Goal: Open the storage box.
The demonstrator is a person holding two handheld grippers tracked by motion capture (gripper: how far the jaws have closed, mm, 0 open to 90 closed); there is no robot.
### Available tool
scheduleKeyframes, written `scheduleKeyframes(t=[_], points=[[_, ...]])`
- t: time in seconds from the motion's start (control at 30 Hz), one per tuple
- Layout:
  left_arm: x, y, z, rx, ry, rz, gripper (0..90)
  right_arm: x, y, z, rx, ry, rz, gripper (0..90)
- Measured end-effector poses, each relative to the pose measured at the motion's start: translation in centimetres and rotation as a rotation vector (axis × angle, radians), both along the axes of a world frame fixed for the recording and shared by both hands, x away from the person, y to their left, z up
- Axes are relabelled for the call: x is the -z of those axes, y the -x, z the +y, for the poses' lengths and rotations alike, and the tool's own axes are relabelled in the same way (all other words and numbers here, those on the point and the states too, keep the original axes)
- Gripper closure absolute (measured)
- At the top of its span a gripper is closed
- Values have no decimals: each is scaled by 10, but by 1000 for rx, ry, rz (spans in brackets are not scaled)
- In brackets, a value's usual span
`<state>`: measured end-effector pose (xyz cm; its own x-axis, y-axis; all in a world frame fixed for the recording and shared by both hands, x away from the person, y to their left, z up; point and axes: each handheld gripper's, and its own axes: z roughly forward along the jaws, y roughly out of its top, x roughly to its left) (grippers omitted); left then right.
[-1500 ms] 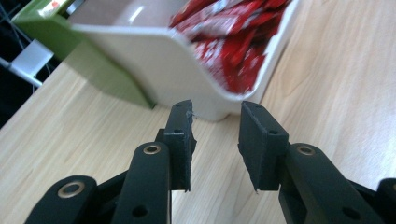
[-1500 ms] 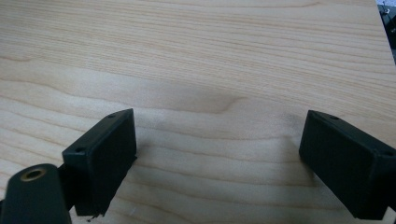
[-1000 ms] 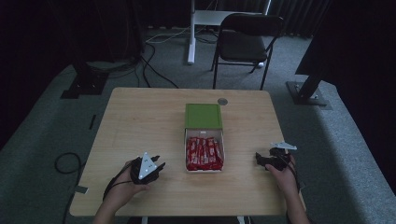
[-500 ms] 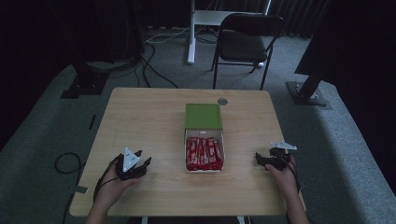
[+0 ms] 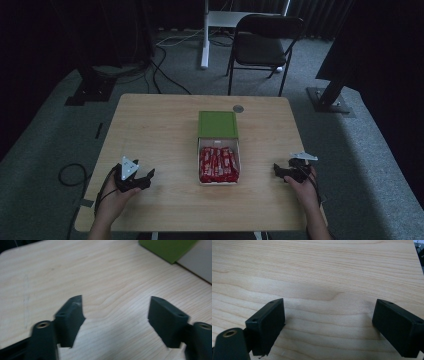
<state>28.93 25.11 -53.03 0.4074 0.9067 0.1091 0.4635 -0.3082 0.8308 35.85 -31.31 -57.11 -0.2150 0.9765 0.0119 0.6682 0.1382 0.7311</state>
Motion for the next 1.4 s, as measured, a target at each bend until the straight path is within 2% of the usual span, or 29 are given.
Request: scheduleKeyframes(t=[0.1, 0.17, 0.33, 0.4, 0.5, 0.57, 0.6, 0.67, 0.73, 0.83, 0.87, 1.03, 1.13, 1.4], points=[[-1, -1, 3, -29, 34, 4, 190, 0, 0, 0, -1, 1, 0, 106], [0, -1, 5, -36, 26, 8, 148, 0, 0, 0, -1, 1, 0, 106], [2, -2, 6, -59, 21, 17, 148, 0, 0, 0, -1, 1, 0, 106], [2, -3, 6, -69, 49, 40, 149, 0, 0, 0, -1, 1, 0, 106], [2, -3, 6, -90, 29, 73, 149, 0, 0, 0, -1, 1, 0, 106], [3, -4, 7, -100, 46, 82, 149, 0, 0, 0, -1, 1, 0, 106], [4, -4, 8, -108, 69, 84, 149, 0, 0, 0, -1, 1, 0, 106], [4, -5, 9, -112, 34, 71, 146, 0, 0, 0, -1, 1, 0, 106], [4, -5, 10, -123, -8, 60, 82, 0, 0, 0, -1, 1, 0, 106], [5, -7, 13, -156, -15, 70, 75, 0, 0, 0, -1, 1, 0, 106], [6, -8, 14, -161, -17, 81, 49, 0, 0, 0, -1, 1, 0, 106], [9, -10, 16, -170, -27, 120, 39, 0, 0, 0, -1, 1, 0, 106], [11, -11, 16, -172, -36, 130, 39, 0, 0, 0, -1, 1, 0, 106], [15, -15, 17, -215, -25, 156, 39, 0, 0, 0, -1, 1, 0, 106]])
